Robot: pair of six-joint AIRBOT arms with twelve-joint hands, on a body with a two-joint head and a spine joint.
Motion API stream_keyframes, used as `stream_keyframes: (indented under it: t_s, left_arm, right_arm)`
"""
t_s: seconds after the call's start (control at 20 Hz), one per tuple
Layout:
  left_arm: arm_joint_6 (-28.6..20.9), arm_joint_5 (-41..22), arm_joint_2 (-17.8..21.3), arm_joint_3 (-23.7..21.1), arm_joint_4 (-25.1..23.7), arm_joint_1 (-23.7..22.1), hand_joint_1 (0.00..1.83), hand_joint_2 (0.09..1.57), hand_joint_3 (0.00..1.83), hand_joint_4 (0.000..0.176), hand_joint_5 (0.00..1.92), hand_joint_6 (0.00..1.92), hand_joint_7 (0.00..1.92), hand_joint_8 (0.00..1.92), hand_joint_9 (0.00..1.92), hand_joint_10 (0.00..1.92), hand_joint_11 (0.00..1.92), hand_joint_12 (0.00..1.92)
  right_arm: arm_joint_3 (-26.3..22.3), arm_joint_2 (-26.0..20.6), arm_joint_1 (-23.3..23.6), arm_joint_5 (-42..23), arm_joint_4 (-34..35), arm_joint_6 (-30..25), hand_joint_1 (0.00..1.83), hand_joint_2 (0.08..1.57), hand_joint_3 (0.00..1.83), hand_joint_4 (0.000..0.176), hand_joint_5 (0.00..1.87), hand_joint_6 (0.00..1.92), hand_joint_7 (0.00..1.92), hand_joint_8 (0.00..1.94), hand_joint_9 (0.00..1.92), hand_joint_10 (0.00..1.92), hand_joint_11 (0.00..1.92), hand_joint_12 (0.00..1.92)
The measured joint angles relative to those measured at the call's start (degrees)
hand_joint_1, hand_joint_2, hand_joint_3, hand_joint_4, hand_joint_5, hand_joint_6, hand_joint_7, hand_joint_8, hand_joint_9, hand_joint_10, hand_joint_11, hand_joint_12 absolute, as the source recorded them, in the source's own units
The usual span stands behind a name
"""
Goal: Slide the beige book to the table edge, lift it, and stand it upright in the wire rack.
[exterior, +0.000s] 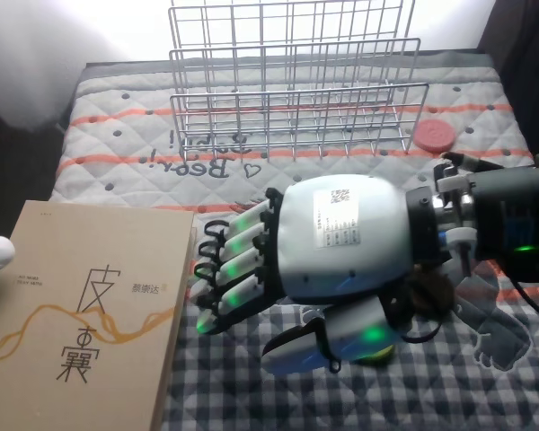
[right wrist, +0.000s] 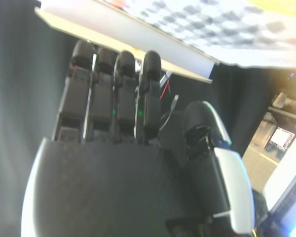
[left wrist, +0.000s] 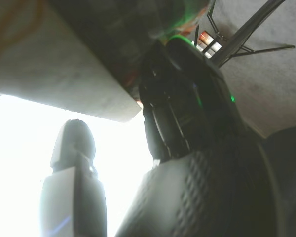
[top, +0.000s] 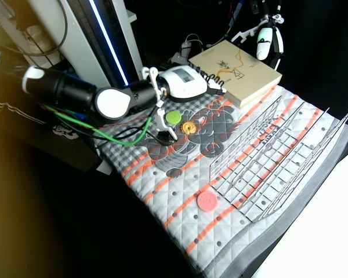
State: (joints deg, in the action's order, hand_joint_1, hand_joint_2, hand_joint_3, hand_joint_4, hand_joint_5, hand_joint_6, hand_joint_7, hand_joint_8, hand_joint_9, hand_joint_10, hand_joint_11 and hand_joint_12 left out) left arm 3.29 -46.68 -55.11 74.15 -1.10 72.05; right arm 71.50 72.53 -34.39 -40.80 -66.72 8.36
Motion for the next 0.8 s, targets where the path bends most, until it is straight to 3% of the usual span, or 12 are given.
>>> stream_keyframes:
  t_s: [0.1, 0.15, 0.3, 0.45, 0.55, 0.65, 0.75, 0.8]
  left_arm:
    - [0.0, -0.1, 0.0, 0.1, -0.2, 0.0, 0.58, 0.94, 0.00, 0.000, 0.52, 0.00, 0.81, 0.00, 0.80, 0.16, 0.42, 1.39]
    - [0.0, -0.2, 0.0, 0.1, -0.3, -0.1, 0.59, 0.93, 0.00, 0.000, 0.49, 0.00, 0.82, 0.00, 0.82, 0.11, 0.42, 1.36]
    - [0.0, -0.5, 0.0, 0.1, -0.2, -0.2, 0.58, 0.89, 0.00, 0.000, 0.37, 0.00, 0.69, 0.00, 0.73, 0.04, 0.31, 1.29]
    - [-0.2, -1.0, 0.2, 0.1, -0.4, -0.3, 0.58, 0.89, 0.00, 0.000, 0.29, 0.00, 0.65, 0.00, 0.71, 0.01, 0.33, 1.23]
    - [-0.2, -1.0, 0.2, 0.1, -0.4, -0.3, 0.60, 0.85, 0.00, 0.026, 0.28, 0.00, 0.68, 0.00, 0.72, 0.01, 0.29, 1.33]
    - [-0.1, -1.0, 0.2, 0.1, -0.4, -0.3, 0.59, 0.87, 0.00, 0.024, 0.27, 0.00, 0.68, 0.00, 0.72, 0.01, 0.26, 1.33]
    - [-0.1, -0.9, 0.2, 0.1, -0.4, -0.3, 0.55, 0.87, 0.00, 0.042, 0.28, 0.00, 0.70, 0.00, 0.74, 0.01, 0.26, 1.36]
    - [-0.1, -0.9, 0.2, 0.1, -0.4, -0.3, 0.55, 0.87, 0.00, 0.042, 0.28, 0.00, 0.70, 0.00, 0.74, 0.01, 0.26, 1.36]
  right_arm:
    - [0.5, 0.9, 0.0, 0.2, -0.1, 0.0, 0.00, 1.39, 0.00, 0.000, 0.59, 0.00, 0.54, 0.00, 0.62, 0.00, 0.51, 0.60]
    - [0.8, 1.3, 0.0, 0.4, -0.1, 0.0, 0.00, 1.38, 0.00, 0.000, 0.60, 0.00, 0.56, 0.00, 0.67, 0.00, 0.53, 0.74]
    - [1.6, 2.6, 0.6, 1.2, -0.4, 0.0, 0.00, 1.38, 0.00, 0.000, 0.60, 0.01, 0.55, 0.00, 0.51, 0.00, 0.28, 0.71]
    - [2.5, 4.3, 0.9, 1.5, 0.0, 0.0, 0.00, 1.37, 0.00, 0.000, 0.55, 0.00, 0.50, 0.00, 0.47, 0.00, 0.25, 0.76]
    - [3.1, 5.2, 0.9, 1.6, 0.1, 0.0, 0.00, 1.38, 0.00, 0.000, 0.52, 0.00, 0.48, 0.01, 0.52, 0.02, 0.29, 0.89]
    - [3.7, 5.9, 0.9, 1.8, 0.5, 0.0, 0.00, 1.39, 0.00, 0.000, 0.53, 0.00, 0.49, 0.00, 0.54, 0.01, 0.30, 0.86]
    - [4.3, 6.8, 1.4, 2.2, 0.5, 0.0, 0.00, 1.39, 0.00, 0.000, 0.52, 0.00, 0.47, 0.00, 0.47, 0.00, 0.20, 0.81]
    - [4.4, 7.1, 1.6, 2.1, 0.5, 0.0, 0.00, 1.39, 0.00, 0.000, 0.52, 0.00, 0.47, 0.00, 0.47, 0.00, 0.20, 0.81]
